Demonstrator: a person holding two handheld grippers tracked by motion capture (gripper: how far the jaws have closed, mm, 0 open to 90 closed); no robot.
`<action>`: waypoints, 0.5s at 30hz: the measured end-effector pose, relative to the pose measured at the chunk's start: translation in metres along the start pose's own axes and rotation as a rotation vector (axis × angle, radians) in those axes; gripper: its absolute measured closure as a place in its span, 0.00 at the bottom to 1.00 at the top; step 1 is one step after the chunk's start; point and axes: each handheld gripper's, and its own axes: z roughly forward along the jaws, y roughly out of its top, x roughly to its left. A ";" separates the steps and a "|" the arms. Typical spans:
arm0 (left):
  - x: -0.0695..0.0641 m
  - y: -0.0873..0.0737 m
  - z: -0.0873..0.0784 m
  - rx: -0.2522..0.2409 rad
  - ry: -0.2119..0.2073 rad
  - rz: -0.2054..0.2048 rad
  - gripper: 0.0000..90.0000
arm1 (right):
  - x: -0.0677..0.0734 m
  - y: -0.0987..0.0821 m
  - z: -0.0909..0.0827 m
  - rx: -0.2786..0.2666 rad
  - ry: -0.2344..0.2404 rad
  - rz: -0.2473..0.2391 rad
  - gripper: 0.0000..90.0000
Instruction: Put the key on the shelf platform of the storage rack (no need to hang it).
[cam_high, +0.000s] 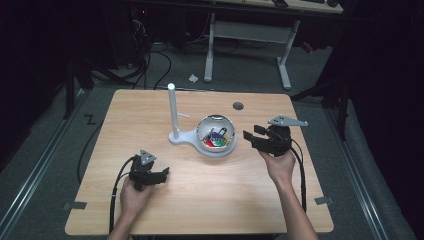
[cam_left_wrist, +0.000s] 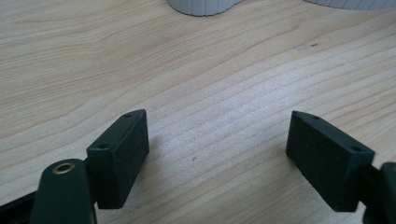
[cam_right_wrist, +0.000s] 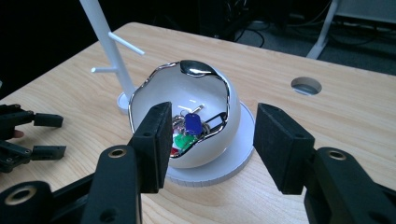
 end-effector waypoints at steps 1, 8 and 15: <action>0.000 0.000 0.000 0.000 0.000 0.000 0.24 | 0.000 0.000 0.000 0.000 0.000 0.000 0.53; 0.000 0.000 0.000 0.000 0.000 0.000 0.24 | -0.008 -0.013 -0.016 -0.021 -0.009 0.034 0.53; 0.000 0.000 0.000 0.000 0.004 -0.006 0.24 | -0.015 -0.022 -0.033 -0.030 -0.022 0.055 0.53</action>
